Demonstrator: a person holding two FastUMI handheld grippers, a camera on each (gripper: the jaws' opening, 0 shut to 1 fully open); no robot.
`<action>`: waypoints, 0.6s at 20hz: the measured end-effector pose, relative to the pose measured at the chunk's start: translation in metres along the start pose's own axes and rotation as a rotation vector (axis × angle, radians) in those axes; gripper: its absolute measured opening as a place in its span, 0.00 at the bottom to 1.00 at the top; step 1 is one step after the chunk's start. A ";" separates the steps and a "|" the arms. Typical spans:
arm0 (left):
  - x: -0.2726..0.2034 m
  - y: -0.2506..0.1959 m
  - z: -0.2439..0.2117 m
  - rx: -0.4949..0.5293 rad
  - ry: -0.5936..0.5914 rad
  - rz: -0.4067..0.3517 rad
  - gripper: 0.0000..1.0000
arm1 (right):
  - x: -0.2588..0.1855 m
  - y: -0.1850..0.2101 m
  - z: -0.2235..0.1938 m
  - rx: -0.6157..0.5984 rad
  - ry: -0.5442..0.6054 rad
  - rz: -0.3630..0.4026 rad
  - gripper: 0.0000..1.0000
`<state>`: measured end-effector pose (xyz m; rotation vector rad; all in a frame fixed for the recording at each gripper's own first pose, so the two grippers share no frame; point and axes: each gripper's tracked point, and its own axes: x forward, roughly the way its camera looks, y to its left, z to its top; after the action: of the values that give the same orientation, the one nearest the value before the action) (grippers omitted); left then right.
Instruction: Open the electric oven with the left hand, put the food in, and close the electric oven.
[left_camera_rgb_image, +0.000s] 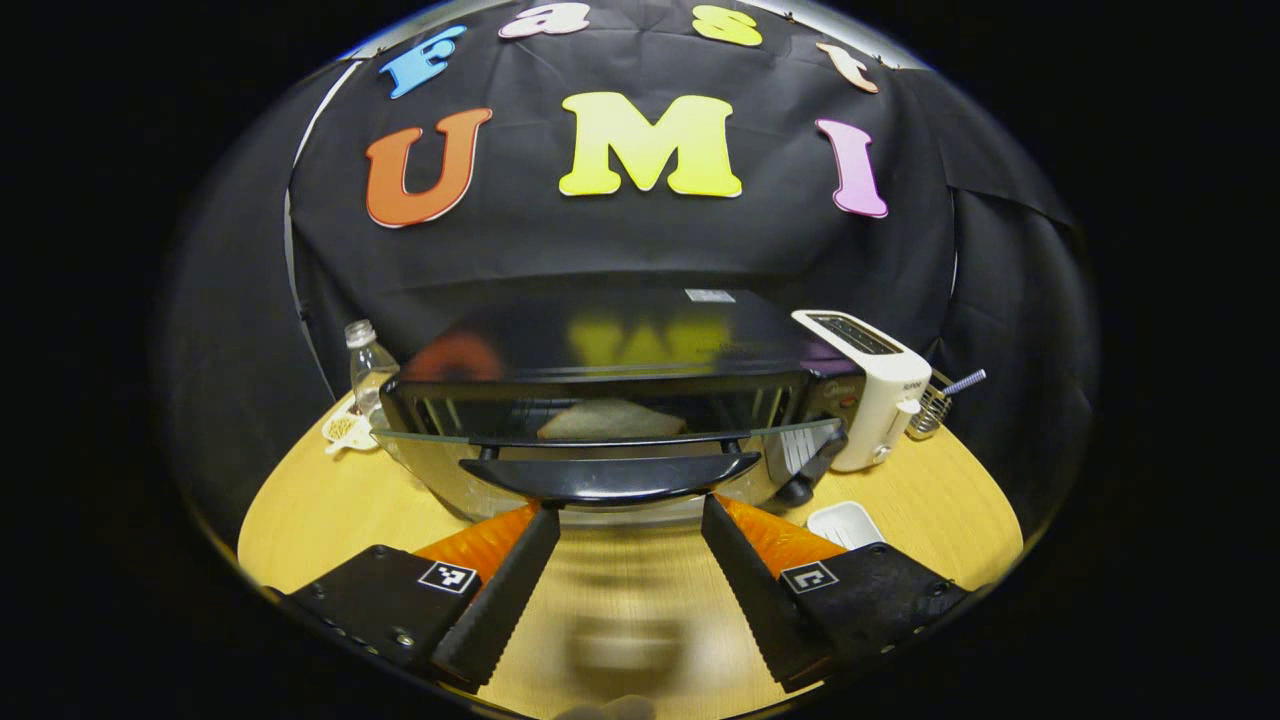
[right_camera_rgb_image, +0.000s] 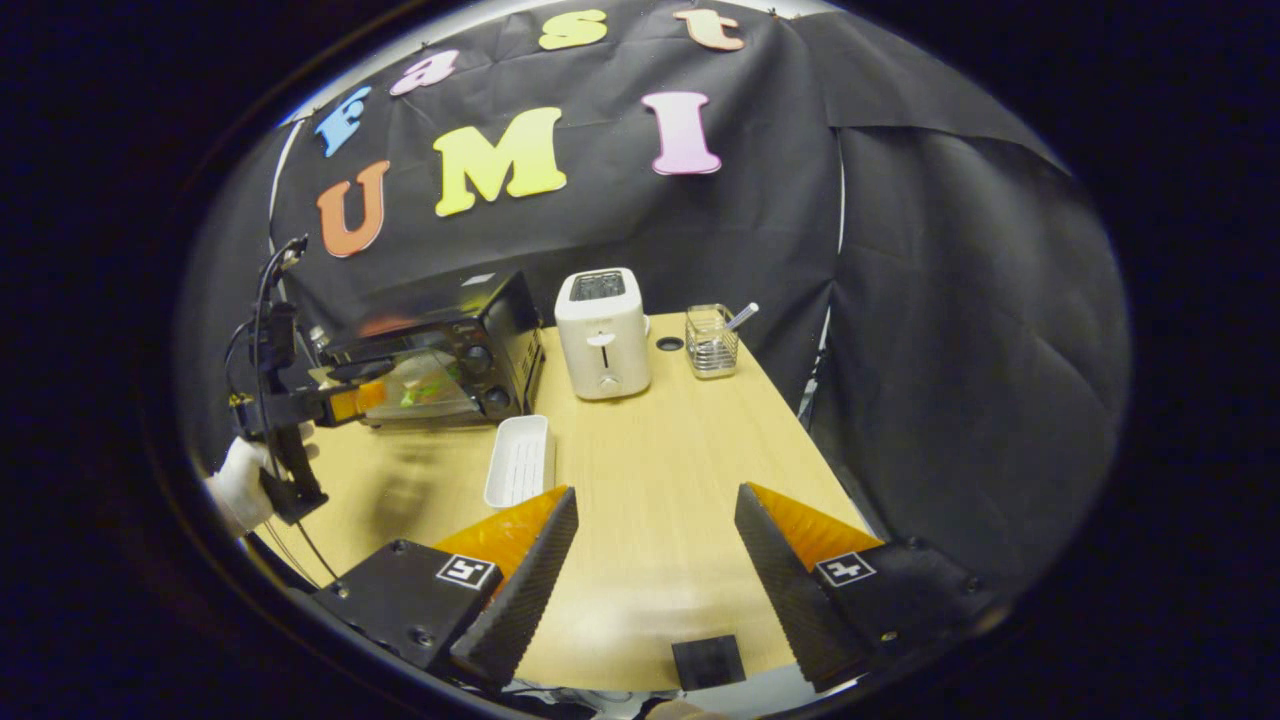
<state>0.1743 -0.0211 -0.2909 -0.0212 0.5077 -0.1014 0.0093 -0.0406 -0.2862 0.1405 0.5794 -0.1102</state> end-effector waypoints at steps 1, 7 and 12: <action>0.004 0.004 0.003 -0.004 0.002 0.006 0.94 | -0.001 0.000 0.003 -0.010 -0.004 0.001 0.91; 0.003 0.000 -0.002 -0.023 0.018 -0.002 0.95 | 0.000 0.000 0.012 -0.015 -0.021 0.012 0.91; -0.015 0.000 0.010 -0.015 -0.008 -0.003 0.94 | -0.005 0.007 0.019 -0.027 -0.032 0.037 0.91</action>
<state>0.1665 -0.0193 -0.2749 -0.0366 0.5005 -0.1008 0.0168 -0.0362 -0.2669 0.1229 0.5462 -0.0689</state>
